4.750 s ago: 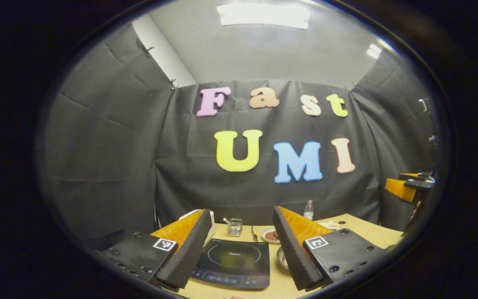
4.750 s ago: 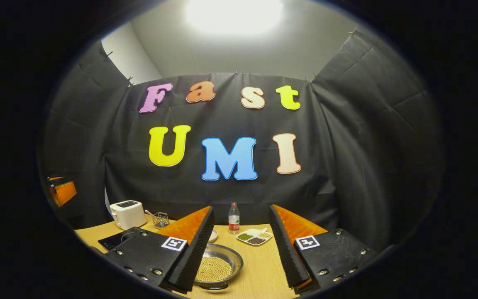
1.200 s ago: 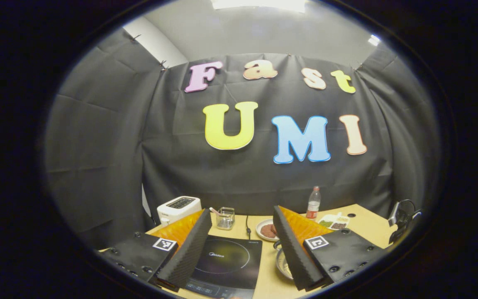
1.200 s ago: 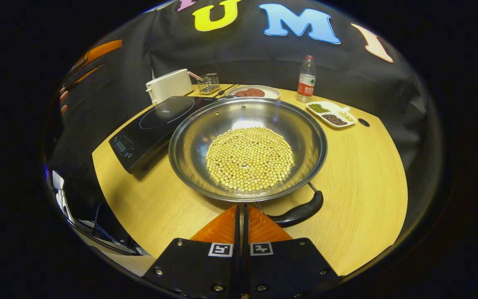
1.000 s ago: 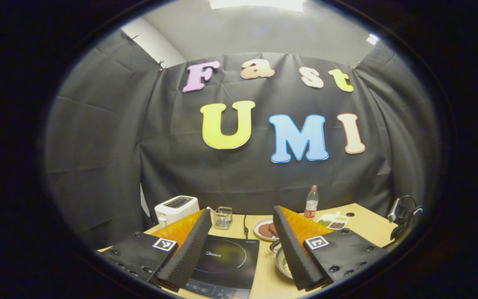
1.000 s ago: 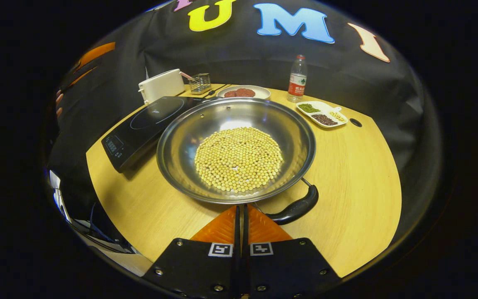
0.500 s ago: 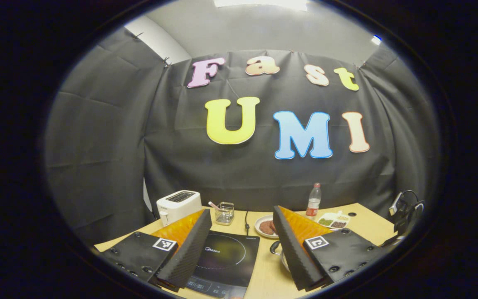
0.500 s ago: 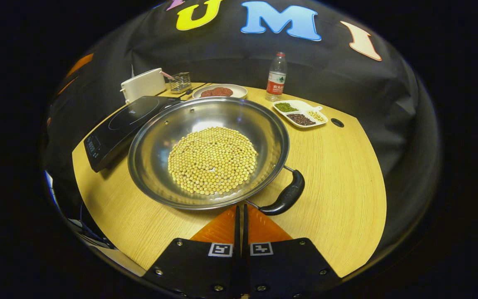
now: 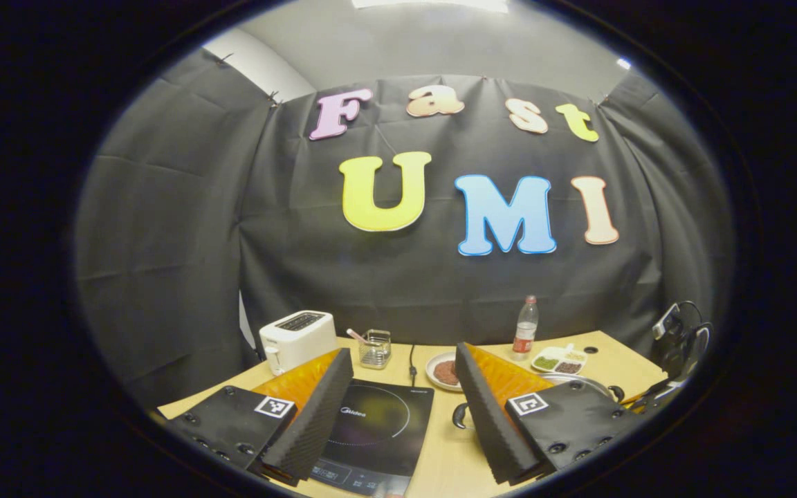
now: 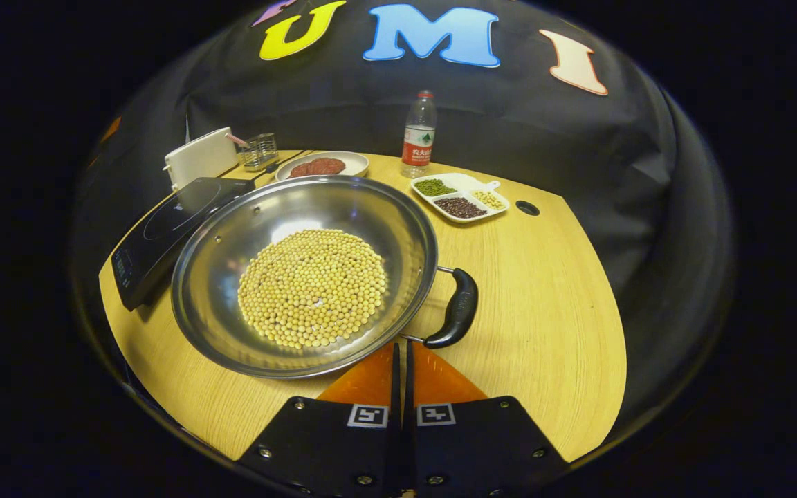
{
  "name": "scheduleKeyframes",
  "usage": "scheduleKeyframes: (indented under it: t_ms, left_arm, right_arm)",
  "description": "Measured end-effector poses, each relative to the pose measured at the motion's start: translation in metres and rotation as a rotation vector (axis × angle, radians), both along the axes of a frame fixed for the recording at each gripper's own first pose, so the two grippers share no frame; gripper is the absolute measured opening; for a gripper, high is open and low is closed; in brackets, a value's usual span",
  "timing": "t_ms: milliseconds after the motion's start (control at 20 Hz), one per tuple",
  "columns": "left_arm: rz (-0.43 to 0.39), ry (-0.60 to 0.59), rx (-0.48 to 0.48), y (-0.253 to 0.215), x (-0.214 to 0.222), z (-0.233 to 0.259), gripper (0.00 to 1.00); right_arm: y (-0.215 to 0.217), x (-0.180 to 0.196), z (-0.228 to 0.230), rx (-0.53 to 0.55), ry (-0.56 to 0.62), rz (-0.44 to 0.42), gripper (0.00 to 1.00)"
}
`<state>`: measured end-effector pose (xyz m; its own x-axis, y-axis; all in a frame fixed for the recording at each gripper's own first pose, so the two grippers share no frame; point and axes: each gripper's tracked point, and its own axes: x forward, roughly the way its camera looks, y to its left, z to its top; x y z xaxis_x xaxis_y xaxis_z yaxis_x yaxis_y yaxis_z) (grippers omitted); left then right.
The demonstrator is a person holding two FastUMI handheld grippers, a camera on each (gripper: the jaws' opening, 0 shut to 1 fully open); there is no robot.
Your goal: First push the handle of the pot to place it horizontally, then grasp the pot with both hands and set it on the induction cooktop.
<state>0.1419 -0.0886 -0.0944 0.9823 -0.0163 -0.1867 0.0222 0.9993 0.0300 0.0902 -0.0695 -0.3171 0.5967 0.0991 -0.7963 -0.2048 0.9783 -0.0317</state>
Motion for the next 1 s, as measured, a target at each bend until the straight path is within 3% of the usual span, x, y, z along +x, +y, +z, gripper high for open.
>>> scheduleKeyframes:
  t_ms: [100,150,300,350,550,700,1000]
  left_arm:
    - [-0.016,0.011,0.009,-0.007,0.005,-0.007,0.94]
    - [-0.025,0.014,0.011,-0.011,0.006,-0.010,0.99]
    - [-0.057,0.024,0.002,-0.023,0.015,-0.018,0.99]
    - [-0.072,0.024,-0.007,-0.028,0.018,-0.021,0.96]
    - [-0.128,0.055,-0.035,-0.047,0.035,-0.041,0.94]
    - [-0.164,0.109,-0.053,-0.060,0.050,-0.065,1.00]
    - [-0.232,0.248,-0.078,-0.086,0.070,-0.124,0.98]
  right_arm:
    - [-0.009,0.004,0.012,-0.012,-0.055,-0.036,0.01]
    - [-0.016,0.009,0.020,-0.021,-0.090,-0.059,0.01]
    - [-0.021,0.018,0.047,0.013,-0.182,-0.128,0.01]
    - [-0.021,0.022,0.058,0.042,-0.215,-0.145,0.08]
    - [-0.021,0.037,0.080,0.095,-0.302,-0.209,0.99]
    - [-0.020,0.043,0.083,0.108,-0.318,-0.235,0.98]
    - [-0.017,0.051,0.074,0.109,-0.306,-0.243,0.98]
